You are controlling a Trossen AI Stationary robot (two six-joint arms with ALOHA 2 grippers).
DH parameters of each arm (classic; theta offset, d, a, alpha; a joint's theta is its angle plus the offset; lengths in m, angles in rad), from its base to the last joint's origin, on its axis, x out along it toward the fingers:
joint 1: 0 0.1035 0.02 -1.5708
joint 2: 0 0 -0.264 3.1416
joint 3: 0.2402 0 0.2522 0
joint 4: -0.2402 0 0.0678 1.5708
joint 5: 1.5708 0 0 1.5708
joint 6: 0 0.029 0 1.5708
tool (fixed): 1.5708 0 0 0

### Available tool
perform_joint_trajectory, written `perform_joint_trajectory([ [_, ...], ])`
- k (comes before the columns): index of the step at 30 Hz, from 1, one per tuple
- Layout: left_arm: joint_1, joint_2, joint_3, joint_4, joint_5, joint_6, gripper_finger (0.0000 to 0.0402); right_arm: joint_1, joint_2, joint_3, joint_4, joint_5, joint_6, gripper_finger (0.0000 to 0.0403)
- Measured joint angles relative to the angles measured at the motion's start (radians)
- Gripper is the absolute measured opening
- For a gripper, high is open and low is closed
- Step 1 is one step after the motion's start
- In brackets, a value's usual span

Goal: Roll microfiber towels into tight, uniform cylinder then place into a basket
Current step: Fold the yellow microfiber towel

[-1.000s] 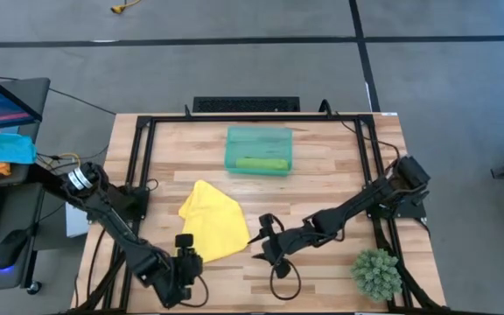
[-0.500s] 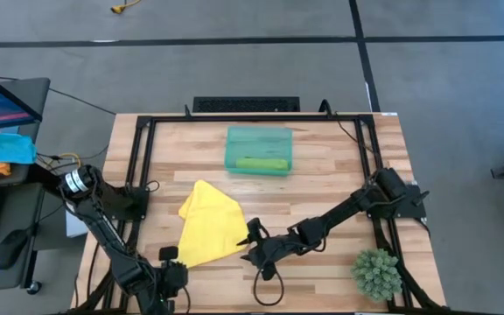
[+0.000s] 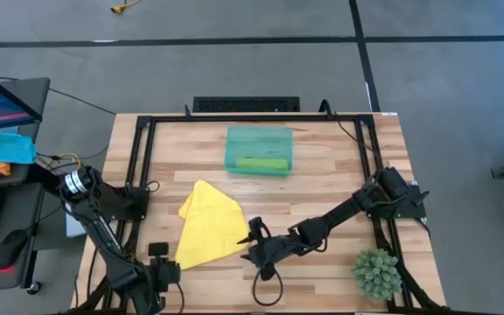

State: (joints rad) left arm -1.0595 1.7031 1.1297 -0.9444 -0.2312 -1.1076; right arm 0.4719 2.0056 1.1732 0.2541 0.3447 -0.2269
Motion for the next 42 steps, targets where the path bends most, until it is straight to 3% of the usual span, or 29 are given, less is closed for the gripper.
perform_joint_trajectory([
  [4, -0.002, -0.001, 0.125, -0.184, -0.034, -0.013, 0.0125, -0.005, 0.0, 0.0, -0.017, 0.001, 0.002, 0.0221],
  [8, -0.009, -0.002, 0.167, -0.196, -0.141, 0.0, 0.0125, -0.003, 0.0, 0.0, -0.02, 0.001, 0.018, 0.0221],
  [19, -0.02, 0.0, -0.018, 0.085, -0.187, -0.043, 0.0125, -0.004, 0.001, 0.0, -0.078, 0.0, 0.018, 0.0221],
  [36, -0.037, 0.0, -0.102, 0.116, -0.196, -0.109, 0.0125, -0.021, 0.001, 0.0, -0.088, -0.003, 0.077, 0.0221],
  [42, -0.036, 0.0, -0.161, 0.227, -0.197, -0.101, 0.0125, -0.021, 0.001, 0.0, -0.094, -0.003, 0.081, 0.0221],
])
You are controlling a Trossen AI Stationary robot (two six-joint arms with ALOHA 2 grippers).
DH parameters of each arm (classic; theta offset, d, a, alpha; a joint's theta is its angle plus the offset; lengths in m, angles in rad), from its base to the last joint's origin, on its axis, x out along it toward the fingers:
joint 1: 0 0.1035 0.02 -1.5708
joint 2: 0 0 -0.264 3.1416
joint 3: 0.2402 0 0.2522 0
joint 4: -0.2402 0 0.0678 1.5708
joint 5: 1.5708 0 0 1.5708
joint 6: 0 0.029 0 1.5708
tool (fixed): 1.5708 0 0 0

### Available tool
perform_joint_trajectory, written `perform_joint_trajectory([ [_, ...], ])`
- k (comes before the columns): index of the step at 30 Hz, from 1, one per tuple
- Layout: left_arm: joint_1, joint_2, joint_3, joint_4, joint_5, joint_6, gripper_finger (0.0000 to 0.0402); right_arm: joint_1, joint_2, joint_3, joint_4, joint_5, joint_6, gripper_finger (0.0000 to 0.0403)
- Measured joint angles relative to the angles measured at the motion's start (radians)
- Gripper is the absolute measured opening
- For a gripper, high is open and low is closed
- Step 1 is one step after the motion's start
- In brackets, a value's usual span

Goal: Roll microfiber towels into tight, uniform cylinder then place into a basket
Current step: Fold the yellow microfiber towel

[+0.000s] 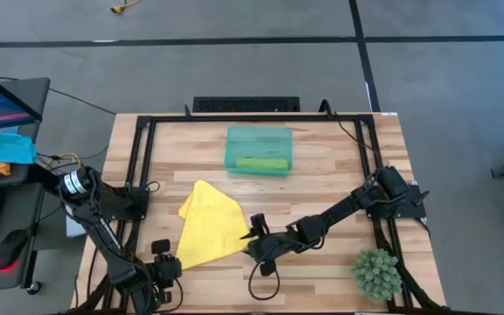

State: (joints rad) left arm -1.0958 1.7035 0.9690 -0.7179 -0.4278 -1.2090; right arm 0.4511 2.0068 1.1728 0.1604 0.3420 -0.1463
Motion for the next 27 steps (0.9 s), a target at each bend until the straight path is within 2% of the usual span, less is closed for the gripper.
perform_joint_trajectory([
  [12, 0.0, 0.001, -0.012, 0.029, -0.008, 0.026, 0.0125, -0.001, 0.0, 0.0, -0.003, 0.0, -0.002, 0.0221],
  [20, 0.01, 0.109, -0.005, 0.025, 0.011, 0.035, 0.0125, -0.001, 0.0, 0.0, -0.004, 0.0, -0.002, 0.0221],
  [27, 0.009, 0.124, 0.013, -0.039, 0.018, -0.031, 0.0124, -0.001, 0.0, 0.0, -0.004, -0.001, -0.002, 0.0221],
])
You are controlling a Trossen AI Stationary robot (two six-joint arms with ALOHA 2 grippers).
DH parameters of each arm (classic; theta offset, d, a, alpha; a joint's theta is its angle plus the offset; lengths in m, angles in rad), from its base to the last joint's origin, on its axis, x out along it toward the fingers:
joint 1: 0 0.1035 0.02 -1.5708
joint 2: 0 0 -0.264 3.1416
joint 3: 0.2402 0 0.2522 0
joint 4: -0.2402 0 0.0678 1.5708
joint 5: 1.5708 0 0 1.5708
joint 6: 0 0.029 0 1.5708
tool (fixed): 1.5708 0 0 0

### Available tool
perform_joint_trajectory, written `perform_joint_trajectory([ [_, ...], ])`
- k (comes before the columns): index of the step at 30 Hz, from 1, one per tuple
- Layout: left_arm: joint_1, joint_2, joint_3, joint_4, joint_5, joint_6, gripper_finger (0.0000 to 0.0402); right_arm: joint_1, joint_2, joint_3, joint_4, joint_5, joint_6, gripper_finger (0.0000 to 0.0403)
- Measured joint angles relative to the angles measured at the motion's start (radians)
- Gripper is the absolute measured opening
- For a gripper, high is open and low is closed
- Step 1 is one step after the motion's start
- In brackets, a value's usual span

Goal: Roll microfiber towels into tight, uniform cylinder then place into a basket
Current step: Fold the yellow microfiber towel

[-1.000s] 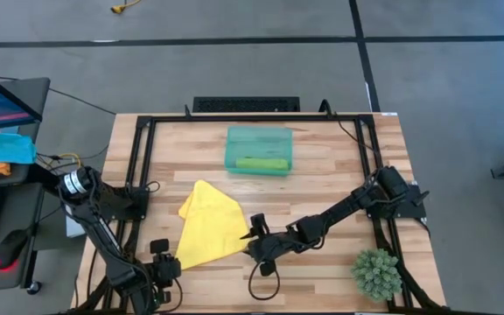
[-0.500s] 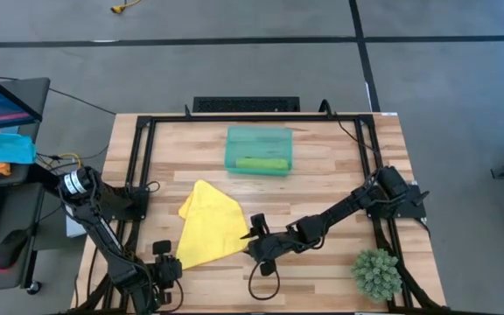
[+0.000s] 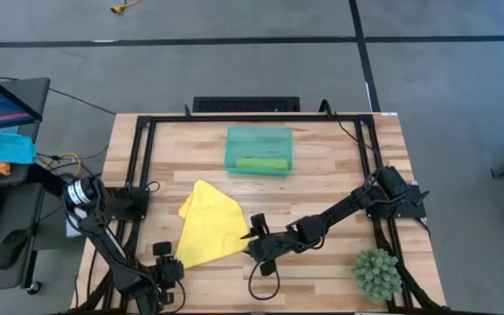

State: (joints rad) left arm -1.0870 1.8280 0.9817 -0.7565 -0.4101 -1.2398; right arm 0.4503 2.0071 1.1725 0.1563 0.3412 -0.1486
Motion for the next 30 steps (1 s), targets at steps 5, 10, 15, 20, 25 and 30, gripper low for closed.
perform_joint_trajectory([
  [5, 0.0, 0.003, 0.003, -0.041, -0.011, -0.027, 0.0085, 0.0, 0.0, 0.0, -0.04, -0.004, 0.0, 0.0221],
  [10, 0.009, 0.004, 0.002, -0.052, -0.027, 0.001, 0.0016, 0.001, 0.005, 0.0, -0.049, -0.004, 0.0, 0.0221],
  [15, 0.009, 0.005, 0.0, -0.051, -0.042, 0.017, 0.0006, 0.001, 0.007, 0.0, -0.052, -0.009, 0.002, 0.0221],
  [20, 0.012, 0.011, 0.043, -0.076, -0.042, 0.041, 0.0002, 0.001, 0.007, 0.0, -0.051, -0.054, 0.003, 0.0221],
  [25, 0.012, 0.011, 0.091, -0.126, -0.072, 0.041, 0.0001, 0.001, 0.01, 0.0, -0.045, -0.055, 0.002, 0.0221],
  [30, 0.012, 0.01, 0.109, -0.15, -0.091, 0.039, 0.0, -0.002, 0.01, 0.0, -0.047, -0.054, 0.002, 0.0221],
])
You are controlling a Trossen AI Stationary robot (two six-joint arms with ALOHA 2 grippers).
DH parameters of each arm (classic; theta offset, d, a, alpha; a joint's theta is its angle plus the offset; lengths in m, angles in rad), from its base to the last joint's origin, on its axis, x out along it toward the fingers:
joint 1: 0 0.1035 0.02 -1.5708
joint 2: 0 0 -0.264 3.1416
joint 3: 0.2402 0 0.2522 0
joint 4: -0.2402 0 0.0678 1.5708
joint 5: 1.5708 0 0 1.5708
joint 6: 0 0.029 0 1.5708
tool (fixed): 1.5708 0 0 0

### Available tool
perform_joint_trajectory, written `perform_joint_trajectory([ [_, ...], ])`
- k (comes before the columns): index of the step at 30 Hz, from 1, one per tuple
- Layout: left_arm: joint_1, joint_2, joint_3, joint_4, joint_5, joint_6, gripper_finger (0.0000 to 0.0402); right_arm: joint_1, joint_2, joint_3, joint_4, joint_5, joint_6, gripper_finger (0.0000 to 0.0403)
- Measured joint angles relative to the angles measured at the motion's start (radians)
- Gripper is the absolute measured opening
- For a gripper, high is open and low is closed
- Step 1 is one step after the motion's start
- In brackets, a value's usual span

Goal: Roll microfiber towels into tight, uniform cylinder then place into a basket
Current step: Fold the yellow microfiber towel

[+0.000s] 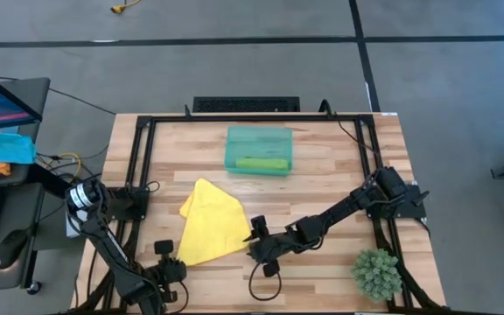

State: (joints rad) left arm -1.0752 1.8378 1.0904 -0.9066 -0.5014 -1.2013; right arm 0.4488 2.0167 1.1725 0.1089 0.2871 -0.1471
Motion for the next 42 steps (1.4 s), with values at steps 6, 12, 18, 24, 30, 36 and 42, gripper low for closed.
perform_joint_trajectory([
  [6, 0.001, -0.001, 0.0, -0.008, -0.009, -0.013, 0.0, -0.01, 0.0, 0.0, -0.005, 0.001, 0.0, 0.0221],
  [12, 0.003, -0.002, 0.001, -0.007, -0.008, -0.014, 0.0, -0.023, 0.0, 0.0, -0.005, 0.002, 0.014, 0.0221],
  [18, 0.004, -0.003, 0.002, -0.007, -0.004, -0.014, 0.0, -0.026, 0.001, -0.033, 0.009, 0.002, 0.047, 0.0221],
  [24, 0.005, -0.004, 0.002, -0.02, -0.002, -0.018, 0.0, -0.025, 0.001, -0.039, 0.018, 0.005, 0.05, 0.0221],
  [30, 0.005, -0.004, 0.002, -0.029, -0.002, -0.031, 0.0, -0.025, 0.001, -0.039, 0.029, 0.004, 0.05, 0.0221],
  [36, 0.006, -0.005, 0.003, -0.029, -0.001, -0.035, 0.0, -0.021, 0.095, -0.027, 0.099, 0.005, 0.022, 0.0221],
  [42, 0.006, -0.005, 0.003, -0.032, 0.018, -0.043, 0.0, -0.017, 0.128, 0.016, 0.083, 0.017, -0.009, 0.0221],
])
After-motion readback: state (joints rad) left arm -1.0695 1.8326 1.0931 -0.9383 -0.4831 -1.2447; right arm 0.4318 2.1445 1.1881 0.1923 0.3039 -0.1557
